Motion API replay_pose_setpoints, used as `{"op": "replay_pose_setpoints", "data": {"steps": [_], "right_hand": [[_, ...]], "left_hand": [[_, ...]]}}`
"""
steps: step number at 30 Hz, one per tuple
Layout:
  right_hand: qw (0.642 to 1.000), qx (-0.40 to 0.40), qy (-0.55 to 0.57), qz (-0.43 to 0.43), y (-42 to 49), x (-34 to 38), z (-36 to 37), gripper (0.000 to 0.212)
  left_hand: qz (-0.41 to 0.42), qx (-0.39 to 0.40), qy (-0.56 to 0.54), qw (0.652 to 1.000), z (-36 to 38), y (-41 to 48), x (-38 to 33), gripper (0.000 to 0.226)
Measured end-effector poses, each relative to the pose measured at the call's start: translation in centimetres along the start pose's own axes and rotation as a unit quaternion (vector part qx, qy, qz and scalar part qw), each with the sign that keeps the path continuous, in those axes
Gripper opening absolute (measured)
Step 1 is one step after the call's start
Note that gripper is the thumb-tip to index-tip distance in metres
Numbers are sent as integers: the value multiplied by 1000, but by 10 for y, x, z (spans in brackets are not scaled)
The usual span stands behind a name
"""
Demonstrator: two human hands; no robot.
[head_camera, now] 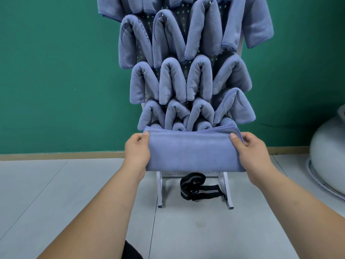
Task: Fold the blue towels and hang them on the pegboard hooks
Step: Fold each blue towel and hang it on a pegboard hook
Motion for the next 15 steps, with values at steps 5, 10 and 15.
{"op": "replay_pose_setpoints", "data": {"steps": [5,10,15], "right_hand": [[998,-18,3,62,6,-8,-5,30],[998,30,-52,32,9,-18,-13,47],[993,73,-87,-27,11,-16,-18,34]], "left_hand": [[-13,-27,22,999,9,-7,10,17],[-65,56,65,994,7,-5,19,39],[-1,121,81,989,5,-5,12,34]]}}
Point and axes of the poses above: each hand's wrist, its own y-axis towards the middle knuckle, its own z-axis out of the palm, x = y × z, the point moved 2 cm from there along y, towards the middle knuckle, and after that the axes turned 14 degrees about -y, right-handed, at the moved point
